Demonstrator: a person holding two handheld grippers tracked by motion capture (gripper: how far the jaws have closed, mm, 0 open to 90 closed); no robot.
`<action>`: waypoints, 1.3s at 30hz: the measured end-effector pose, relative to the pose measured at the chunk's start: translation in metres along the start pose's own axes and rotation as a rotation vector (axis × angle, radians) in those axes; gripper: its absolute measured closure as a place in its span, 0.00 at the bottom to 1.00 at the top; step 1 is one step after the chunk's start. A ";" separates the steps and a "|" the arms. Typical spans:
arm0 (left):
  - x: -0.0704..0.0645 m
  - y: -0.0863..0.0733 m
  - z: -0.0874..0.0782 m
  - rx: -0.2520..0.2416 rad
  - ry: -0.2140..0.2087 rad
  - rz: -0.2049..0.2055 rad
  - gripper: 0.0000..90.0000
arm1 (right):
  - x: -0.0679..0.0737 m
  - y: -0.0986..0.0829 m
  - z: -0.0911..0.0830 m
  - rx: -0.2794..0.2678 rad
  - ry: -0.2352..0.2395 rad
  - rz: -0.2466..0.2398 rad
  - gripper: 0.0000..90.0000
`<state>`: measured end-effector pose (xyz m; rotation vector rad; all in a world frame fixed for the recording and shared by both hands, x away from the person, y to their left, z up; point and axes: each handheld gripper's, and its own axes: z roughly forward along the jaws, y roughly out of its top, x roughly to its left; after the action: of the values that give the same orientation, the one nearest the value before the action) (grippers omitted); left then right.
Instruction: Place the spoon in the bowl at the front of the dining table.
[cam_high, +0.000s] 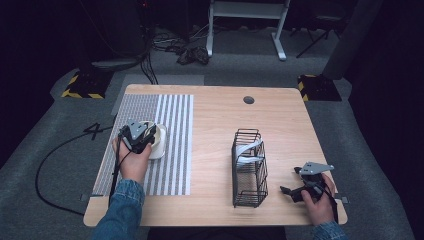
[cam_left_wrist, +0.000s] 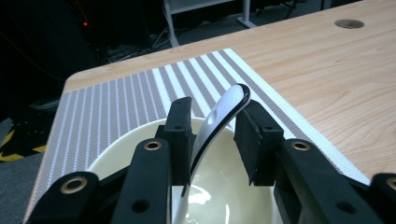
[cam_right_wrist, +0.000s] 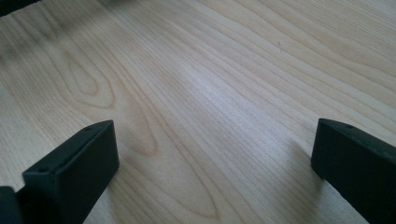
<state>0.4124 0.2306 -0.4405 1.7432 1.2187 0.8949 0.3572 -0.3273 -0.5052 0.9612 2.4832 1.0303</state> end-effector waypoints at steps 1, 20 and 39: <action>-0.001 0.000 0.001 0.004 -0.005 0.001 0.74 | 0.000 0.000 0.000 0.000 0.000 0.000 0.01; -0.019 -0.002 0.012 0.070 -0.083 0.006 0.62 | 0.000 0.000 0.000 0.000 0.000 0.000 0.01; -0.022 0.012 -0.019 0.015 -0.086 -0.042 0.39 | 0.000 0.000 0.000 0.000 0.001 0.000 0.01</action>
<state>0.3939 0.2110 -0.4240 1.7436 1.2038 0.7804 0.3573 -0.3273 -0.5052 0.9613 2.4840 1.0304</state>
